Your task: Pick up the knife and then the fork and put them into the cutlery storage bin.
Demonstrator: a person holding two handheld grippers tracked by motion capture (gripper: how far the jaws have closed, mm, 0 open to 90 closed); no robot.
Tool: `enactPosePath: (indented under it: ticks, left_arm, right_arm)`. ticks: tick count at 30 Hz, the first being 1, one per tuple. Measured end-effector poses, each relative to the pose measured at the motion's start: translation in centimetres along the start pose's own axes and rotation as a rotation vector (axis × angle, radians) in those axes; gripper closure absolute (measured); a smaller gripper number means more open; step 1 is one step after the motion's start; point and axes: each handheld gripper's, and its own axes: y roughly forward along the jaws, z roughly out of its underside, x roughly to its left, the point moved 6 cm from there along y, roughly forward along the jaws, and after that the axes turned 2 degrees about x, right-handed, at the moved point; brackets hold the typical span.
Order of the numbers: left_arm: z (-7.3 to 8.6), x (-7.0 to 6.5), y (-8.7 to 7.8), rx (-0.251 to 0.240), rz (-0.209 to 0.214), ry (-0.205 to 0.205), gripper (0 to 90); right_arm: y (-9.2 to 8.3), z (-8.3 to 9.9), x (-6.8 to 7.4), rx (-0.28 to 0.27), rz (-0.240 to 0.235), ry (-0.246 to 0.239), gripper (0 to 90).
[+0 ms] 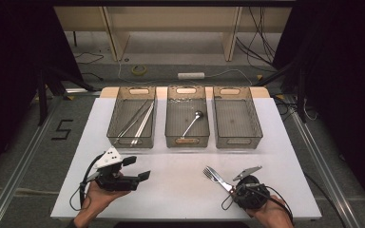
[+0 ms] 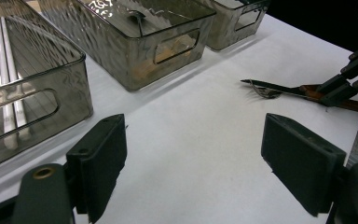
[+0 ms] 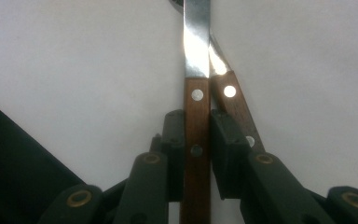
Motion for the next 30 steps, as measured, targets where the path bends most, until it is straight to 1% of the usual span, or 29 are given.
enactPosePath:
  ticks: [2, 7, 10, 11, 15, 21, 23, 25, 30]
  left_arm:
    - [0.0, 0.0, 0.0, -0.004, -0.001, -0.003, 21.8]
    - [0.0, 0.0, 0.0, -0.003, -0.002, -0.003, 21.8]
    - [0.0, 0.0, 0.0, -0.004, -0.002, -0.004, 21.8]
    - [0.0, 0.0, 0.0, -0.004, -0.002, -0.004, 21.8]
    - [0.0, 0.1, -0.1, -0.004, -0.003, -0.002, 21.8]
    - [-0.1, 0.2, -0.1, -0.018, -0.005, -0.011, 21.7]
    - [-0.1, 0.2, -0.1, -0.019, -0.004, -0.011, 21.7]
    - [-0.1, 0.2, -0.1, -0.02, -0.003, -0.013, 21.7]
    - [-0.1, 0.2, -0.2, -0.025, -0.004, -0.012, 21.6]
  right_arm:
    - [0.0, 0.0, 0.0, -0.002, -0.008, 0.002, 77.2]
    - [-0.6, -0.2, -0.1, -0.026, -0.016, 0.001, 77.3]
    - [-1.0, -0.4, -0.4, -0.057, -0.015, 0.007, 77.4]
    - [-1.2, -0.4, -0.4, -0.067, -0.024, 0.015, 77.3]
    - [-2.2, -0.9, -0.6, -0.109, -0.032, 0.02, 77.3]
    - [-3.3, -1.8, -1.2, -0.171, -0.05, 0.013, 77.3]
    - [-3.6, -2.1, -1.4, -0.195, -0.068, 0.023, 77.3]
    - [-3.9, -2.5, -1.8, -0.206, -0.064, 0.021, 77.3]
    - [-4.6, -3.6, -2.7, -0.246, -0.073, 0.031, 77.3]
